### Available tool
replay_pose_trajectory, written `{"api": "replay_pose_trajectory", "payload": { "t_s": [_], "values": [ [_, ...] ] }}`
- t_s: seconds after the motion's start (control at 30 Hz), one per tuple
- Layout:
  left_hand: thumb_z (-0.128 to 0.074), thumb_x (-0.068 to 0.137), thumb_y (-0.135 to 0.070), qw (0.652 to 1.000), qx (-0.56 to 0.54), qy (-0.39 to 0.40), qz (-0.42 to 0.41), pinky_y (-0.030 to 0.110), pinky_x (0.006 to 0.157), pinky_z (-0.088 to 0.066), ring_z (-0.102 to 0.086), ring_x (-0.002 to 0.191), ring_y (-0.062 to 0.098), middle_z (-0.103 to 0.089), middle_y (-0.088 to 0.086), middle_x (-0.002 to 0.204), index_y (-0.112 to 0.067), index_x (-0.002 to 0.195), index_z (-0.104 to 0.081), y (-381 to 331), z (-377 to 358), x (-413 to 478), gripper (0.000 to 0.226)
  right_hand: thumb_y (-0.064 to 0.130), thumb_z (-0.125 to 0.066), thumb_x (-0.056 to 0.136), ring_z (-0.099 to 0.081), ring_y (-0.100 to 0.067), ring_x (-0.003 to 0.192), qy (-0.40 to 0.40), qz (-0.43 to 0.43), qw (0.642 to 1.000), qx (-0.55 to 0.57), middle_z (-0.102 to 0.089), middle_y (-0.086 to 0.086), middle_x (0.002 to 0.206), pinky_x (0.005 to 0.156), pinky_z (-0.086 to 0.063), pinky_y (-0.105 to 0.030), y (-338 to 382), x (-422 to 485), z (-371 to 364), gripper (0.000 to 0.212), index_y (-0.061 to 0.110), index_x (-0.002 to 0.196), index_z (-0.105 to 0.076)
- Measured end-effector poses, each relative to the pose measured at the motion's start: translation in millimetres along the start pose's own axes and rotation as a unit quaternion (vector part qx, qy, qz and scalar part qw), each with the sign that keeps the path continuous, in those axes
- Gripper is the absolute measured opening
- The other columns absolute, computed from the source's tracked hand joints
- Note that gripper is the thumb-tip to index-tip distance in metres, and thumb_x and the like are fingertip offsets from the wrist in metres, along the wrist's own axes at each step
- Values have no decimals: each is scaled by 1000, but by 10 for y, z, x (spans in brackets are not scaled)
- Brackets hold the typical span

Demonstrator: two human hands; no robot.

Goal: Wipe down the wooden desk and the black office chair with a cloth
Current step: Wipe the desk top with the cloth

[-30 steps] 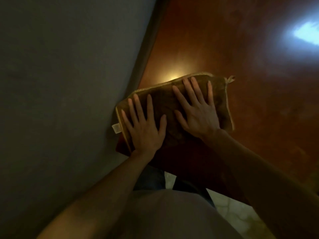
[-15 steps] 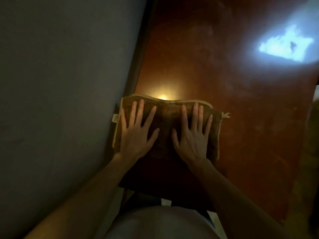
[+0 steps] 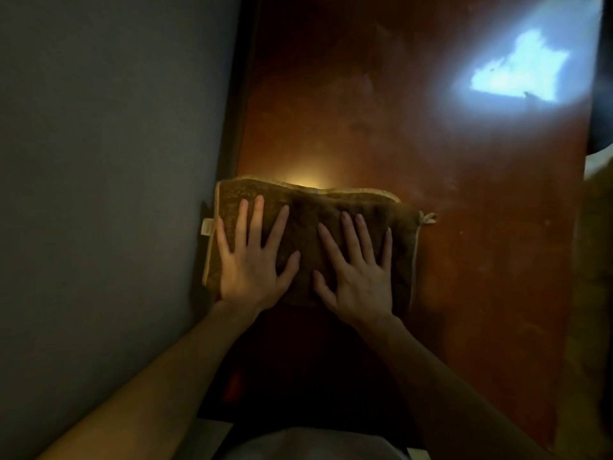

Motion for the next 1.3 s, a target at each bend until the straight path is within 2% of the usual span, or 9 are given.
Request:
{"api": "replay_pose_trajectory", "payload": {
  "t_s": [0.2,0.5,1.07,1.13,1.23,1.3],
  "values": [
    [-28,98,-68,1000,9,-4,-26,70,121,-7,-3,160,32,-5,9,173,-36,165,-6,-21,79,704,78,67,-36,96,-2,-28,158,-25,-22,999,-4,-5,-7,171,121,-3,-68,-233,521,62,78,34,163,-14],
    [-29,95,-68,999,15,-33,-19,68,121,-1,-1,160,33,-3,9,173,-38,165,-4,-47,157,1633,80,66,-35,96,1,-25,158,-38,-11,999,-14,-6,-6,171,121,-6,-67,-605,1384,207,76,36,163,-13],
    [-32,95,-66,999,-5,-54,-7,70,122,-6,-3,160,32,-8,11,173,-36,164,-12,-72,362,2756,78,66,-32,97,1,-25,158,-50,-30,998,-26,-8,-7,171,122,-4,-65,-966,2441,383,75,35,163,-14],
    [-31,95,-67,999,-10,-44,-2,69,122,-5,-1,160,31,-6,11,173,-36,165,-11,-88,390,2790,79,66,-32,96,-1,-27,158,-40,-30,998,-24,-10,-9,171,121,-4,-67,-974,2498,403,75,33,162,-19],
    [-28,92,-67,1000,-10,-23,0,68,123,0,2,160,32,-3,11,173,-35,165,-10,-95,418,2799,81,60,-40,92,-18,-33,154,-78,-22,997,-13,-26,-16,165,119,-8,-68,-966,2616,514,69,24,151,-43],
    [-31,90,-65,1000,-9,-28,-1,68,123,2,0,160,32,-5,13,173,-33,165,-14,-89,445,2822,83,57,-42,94,-21,-35,154,-101,7,995,-6,-27,-17,164,119,-11,-67,-968,2763,561,66,22,150,-45]
  ]
}}
Point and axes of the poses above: each hand's wrist, its own x-axis towards the middle knuckle, its own z-axis out of the back of the hand, y = z × x, the point moved 4 cm from there along x, towards the middle knuckle
